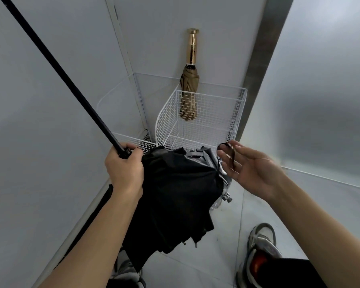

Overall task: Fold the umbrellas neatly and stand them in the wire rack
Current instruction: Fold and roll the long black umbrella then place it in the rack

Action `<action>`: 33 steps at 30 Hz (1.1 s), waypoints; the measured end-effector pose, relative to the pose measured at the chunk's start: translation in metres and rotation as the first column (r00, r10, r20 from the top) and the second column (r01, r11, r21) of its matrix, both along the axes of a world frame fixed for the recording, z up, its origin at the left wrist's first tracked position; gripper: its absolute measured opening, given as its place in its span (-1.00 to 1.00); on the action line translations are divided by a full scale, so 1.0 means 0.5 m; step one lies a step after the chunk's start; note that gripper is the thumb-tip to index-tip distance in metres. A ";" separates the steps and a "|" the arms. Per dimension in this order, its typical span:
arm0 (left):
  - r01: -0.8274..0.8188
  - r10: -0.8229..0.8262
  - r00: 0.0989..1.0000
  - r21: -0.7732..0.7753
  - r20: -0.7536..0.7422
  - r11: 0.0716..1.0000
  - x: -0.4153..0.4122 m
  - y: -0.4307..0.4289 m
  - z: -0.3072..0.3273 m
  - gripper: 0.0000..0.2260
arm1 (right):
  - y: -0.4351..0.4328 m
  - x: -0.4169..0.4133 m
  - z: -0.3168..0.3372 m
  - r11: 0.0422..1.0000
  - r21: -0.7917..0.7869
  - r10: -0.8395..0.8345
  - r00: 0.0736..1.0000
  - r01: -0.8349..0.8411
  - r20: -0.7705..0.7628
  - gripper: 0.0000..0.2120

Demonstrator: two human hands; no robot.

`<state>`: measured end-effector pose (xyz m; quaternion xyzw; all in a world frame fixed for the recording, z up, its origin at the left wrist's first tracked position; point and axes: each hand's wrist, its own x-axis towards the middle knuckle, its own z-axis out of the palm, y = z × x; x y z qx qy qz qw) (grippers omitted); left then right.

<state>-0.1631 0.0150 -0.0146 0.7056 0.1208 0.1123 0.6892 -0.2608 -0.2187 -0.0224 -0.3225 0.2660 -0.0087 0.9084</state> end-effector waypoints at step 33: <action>-0.102 0.102 0.995 -0.064 -0.008 0.993 0.032 0.035 -0.009 -0.79 | 0.059 -0.038 -0.006 0.846 -0.424 0.348 0.937 -0.324 -0.022 -0.47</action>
